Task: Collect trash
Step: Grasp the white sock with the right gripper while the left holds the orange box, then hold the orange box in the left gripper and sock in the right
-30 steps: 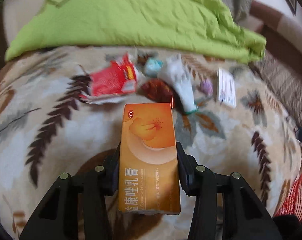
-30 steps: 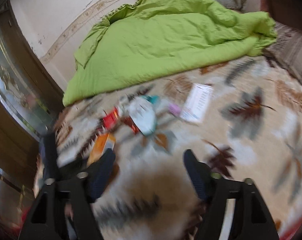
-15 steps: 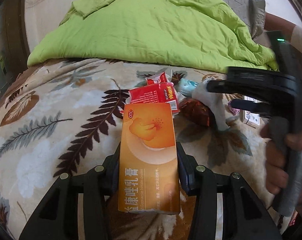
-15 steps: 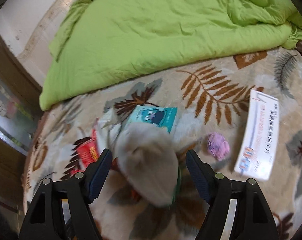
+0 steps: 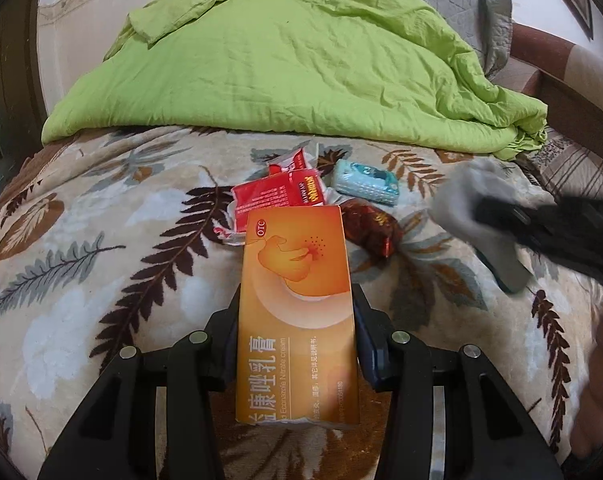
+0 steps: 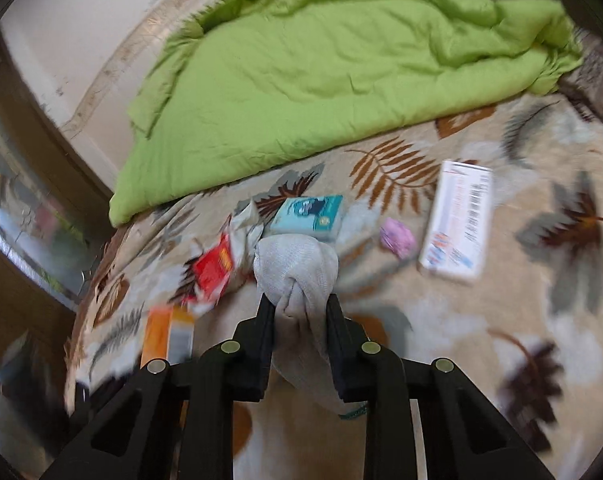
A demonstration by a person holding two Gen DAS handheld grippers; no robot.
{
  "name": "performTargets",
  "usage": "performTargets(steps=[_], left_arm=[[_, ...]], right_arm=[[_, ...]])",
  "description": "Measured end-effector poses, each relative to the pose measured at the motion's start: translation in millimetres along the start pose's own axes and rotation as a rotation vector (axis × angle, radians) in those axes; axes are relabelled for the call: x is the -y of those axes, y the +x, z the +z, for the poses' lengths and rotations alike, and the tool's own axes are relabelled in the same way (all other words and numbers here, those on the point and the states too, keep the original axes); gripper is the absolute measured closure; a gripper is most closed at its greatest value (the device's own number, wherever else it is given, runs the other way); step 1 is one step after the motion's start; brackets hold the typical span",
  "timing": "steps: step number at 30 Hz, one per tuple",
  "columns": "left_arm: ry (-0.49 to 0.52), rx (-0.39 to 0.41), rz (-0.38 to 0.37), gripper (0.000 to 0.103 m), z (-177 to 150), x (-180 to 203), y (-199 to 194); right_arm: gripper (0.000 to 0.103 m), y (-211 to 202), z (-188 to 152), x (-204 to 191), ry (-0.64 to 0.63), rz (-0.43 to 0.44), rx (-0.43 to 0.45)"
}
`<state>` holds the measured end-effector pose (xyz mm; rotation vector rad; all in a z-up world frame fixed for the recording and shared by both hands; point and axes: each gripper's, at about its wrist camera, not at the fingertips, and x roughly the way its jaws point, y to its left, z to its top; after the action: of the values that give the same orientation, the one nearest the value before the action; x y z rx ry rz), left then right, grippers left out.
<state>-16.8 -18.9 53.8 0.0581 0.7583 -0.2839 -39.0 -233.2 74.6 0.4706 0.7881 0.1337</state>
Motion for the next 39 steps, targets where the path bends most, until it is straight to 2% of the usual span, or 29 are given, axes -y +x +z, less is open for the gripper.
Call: performTargets(steps=[4,8,11,21,29,39], left_arm=[[0.028,0.010,-0.011,0.057,-1.2,7.3,-1.3],[0.062,0.015,-0.011,0.057,-2.8,14.9,0.5],[0.080,0.020,-0.009,0.057,-2.8,18.5,1.8],[0.105,0.022,-0.026,0.057,-5.0,25.2,2.6],[0.128,0.032,-0.025,0.057,-7.1,31.0,1.5],[0.134,0.031,-0.042,0.057,-6.4,30.0,-0.1]], right_arm=[[0.077,-23.0,-23.2,0.0,-0.064,-0.032,0.038],[0.077,-18.7,-18.5,6.3,-0.086,-0.051,0.061],[0.077,-9.0,-14.6,11.4,-0.075,-0.054,0.047],[0.077,-0.9,-15.3,0.8,-0.160,-0.092,0.068],[0.077,-2.4,-11.2,11.3,-0.120,-0.091,0.072],[0.077,-3.9,-11.7,10.7,-0.127,-0.098,0.080]])
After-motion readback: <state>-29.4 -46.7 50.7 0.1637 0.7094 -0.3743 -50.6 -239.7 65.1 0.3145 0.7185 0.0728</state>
